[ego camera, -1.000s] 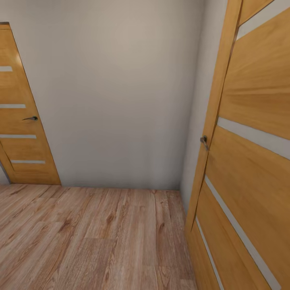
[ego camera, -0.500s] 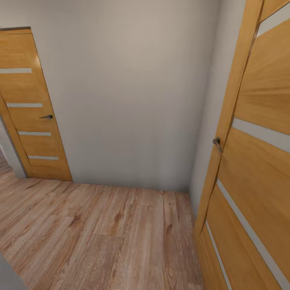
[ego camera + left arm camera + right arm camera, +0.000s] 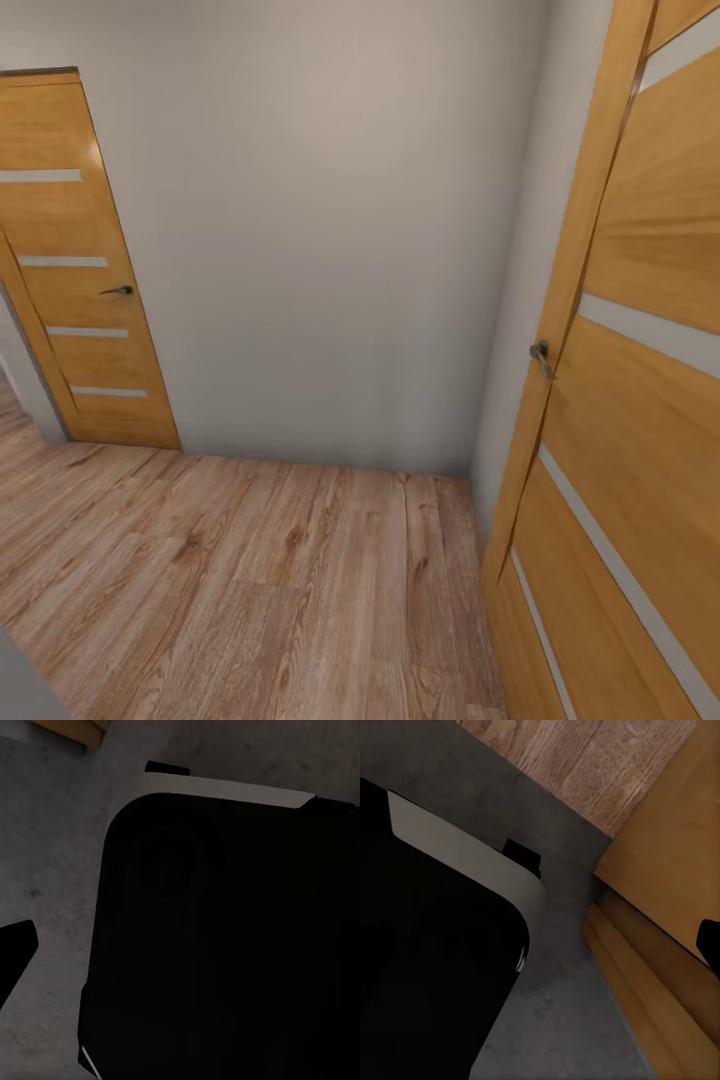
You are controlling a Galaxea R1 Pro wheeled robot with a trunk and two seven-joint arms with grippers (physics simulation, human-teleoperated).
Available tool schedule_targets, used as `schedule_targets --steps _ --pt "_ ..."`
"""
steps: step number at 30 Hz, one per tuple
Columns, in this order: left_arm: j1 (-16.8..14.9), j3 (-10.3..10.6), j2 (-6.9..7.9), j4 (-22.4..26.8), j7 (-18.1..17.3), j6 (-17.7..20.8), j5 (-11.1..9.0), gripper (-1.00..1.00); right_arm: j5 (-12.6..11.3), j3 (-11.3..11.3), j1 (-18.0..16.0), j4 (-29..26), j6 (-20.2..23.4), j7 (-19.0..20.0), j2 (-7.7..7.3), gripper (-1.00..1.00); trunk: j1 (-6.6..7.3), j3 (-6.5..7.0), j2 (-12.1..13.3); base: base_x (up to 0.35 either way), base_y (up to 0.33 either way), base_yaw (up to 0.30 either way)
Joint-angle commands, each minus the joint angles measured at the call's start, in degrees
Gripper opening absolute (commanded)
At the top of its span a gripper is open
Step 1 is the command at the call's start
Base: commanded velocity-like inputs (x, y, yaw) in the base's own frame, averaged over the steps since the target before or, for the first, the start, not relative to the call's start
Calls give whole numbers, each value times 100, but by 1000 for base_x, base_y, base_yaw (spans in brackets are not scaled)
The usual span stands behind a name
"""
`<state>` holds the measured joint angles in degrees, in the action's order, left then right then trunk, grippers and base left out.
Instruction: Move the two storage containers from the living room to the garage. In the garage, place one container on the floor and stack the other container on top of it (either order is fine).
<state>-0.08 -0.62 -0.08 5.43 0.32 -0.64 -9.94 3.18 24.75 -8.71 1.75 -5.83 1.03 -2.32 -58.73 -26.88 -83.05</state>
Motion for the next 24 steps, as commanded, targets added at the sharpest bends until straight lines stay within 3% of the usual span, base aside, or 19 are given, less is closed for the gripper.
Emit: schedule_targets --steps 1,24 --pt "-1 -2 -1 2 3 -7 -32 100 33 -14 -8 19 -38 11 2 100 0 -5 -3 0 0 0" --pt "-1 -2 16 11 3 -7 -32 100 42 -14 -8 18 -43 20 2 100 0 -5 -3 12 -16 0"
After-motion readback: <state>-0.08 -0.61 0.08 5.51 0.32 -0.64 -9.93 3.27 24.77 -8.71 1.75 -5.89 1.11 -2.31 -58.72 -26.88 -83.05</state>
